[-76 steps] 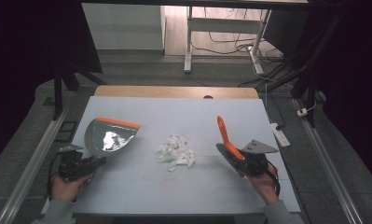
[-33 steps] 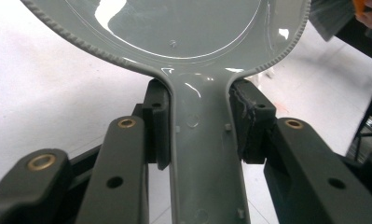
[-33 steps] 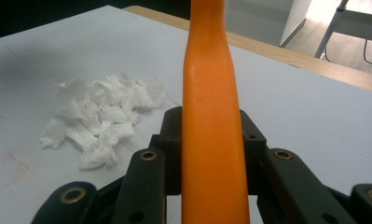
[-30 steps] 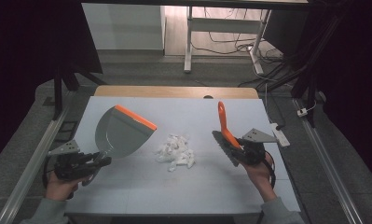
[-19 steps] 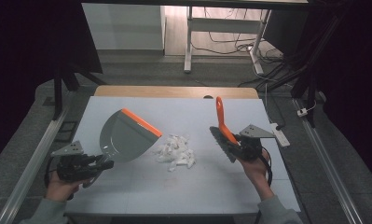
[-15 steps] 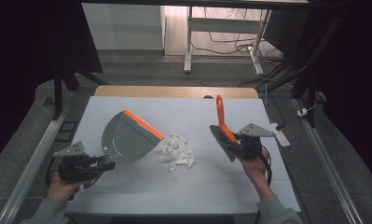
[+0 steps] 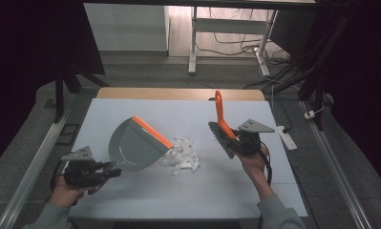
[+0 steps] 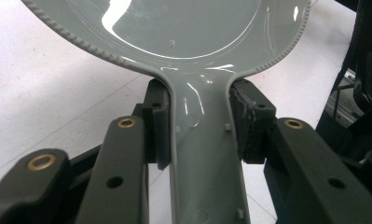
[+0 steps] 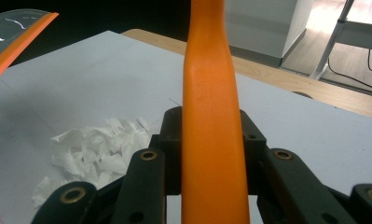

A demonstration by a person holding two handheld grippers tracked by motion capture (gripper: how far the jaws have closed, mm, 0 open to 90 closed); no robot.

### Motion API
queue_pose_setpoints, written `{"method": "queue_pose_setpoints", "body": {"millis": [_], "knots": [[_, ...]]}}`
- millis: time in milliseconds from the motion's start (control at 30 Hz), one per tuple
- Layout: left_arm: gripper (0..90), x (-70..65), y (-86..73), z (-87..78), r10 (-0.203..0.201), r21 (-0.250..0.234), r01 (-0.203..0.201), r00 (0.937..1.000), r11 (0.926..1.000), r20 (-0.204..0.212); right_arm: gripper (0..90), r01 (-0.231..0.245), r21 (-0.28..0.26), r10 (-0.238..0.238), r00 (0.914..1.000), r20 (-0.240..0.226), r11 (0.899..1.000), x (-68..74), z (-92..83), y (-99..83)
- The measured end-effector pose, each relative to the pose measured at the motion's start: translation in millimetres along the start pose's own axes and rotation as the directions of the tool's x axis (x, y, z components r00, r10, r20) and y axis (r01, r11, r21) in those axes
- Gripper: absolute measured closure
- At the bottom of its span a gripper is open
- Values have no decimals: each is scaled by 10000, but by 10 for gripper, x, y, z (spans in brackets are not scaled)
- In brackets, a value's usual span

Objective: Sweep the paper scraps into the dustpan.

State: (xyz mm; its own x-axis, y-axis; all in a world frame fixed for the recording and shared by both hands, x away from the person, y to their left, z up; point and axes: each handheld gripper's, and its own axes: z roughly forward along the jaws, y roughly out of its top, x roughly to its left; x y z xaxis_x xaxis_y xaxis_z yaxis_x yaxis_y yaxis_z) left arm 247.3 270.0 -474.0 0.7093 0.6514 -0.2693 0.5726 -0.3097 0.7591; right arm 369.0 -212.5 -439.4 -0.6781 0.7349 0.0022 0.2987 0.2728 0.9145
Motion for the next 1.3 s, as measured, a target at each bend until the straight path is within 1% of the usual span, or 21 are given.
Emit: {"method": "queue_pose_setpoints", "body": {"millis": [167, 300, 367, 433, 633, 733, 867, 1133, 1167, 1300], "knots": [[612, -10, 2, 17, 35, 138, -36, 10000, 9999, 64, 698, 13, 49, -13, 10000, -41, 10000, 13, 61, 31], [612, -25, 11, 23, 152, 240, -157, 9997, 9996, 186, 698, -2, 37, 2, 10000, -80, 10000, 22, 112, 51], [612, -31, 14, 30, 86, 351, -93, 9998, 9993, 203, 698, -22, 77, 23, 9999, -101, 10000, 27, 135, 62], [612, -28, 15, 41, -35, 484, 32, 10000, 9988, 65, 698, -53, 53, 53, 9999, -89, 10000, 37, 160, 74], [612, -25, 7, 41, -56, 549, 51, 9999, 9985, 90, 698, 54, 100, -52, 9999, -135, 9999, 52, 241, 111], [612, -27, 2, 45, -53, 639, 40, 9998, 9980, 201, 698, 56, 90, -54, 9998, -209, 9999, 55, 276, 128], [612, -26, -4, 66, -88, 946, 55, 9994, 9955, 346, 698, 75, 120, -72, 9997, -236, 9999, 65, 318, 141], [612, -17, -31, 106, -17, 1300, -71, 9977, 9915, 676, 698, 93, 313, -84, 9995, -303, 9995, 89, 420, 142], [612, -13, -33, 106, 42, 1378, -141, 9974, 9904, 719, 698, 94, 331, -84, 9995, -316, 9994, 94, 435, 139], [612, -12, -43, 108, 51, 1483, -182, 9961, 9888, 880, 698, 174, 434, -160, 9993, -331, 9989, 114, 486, 131]]}}
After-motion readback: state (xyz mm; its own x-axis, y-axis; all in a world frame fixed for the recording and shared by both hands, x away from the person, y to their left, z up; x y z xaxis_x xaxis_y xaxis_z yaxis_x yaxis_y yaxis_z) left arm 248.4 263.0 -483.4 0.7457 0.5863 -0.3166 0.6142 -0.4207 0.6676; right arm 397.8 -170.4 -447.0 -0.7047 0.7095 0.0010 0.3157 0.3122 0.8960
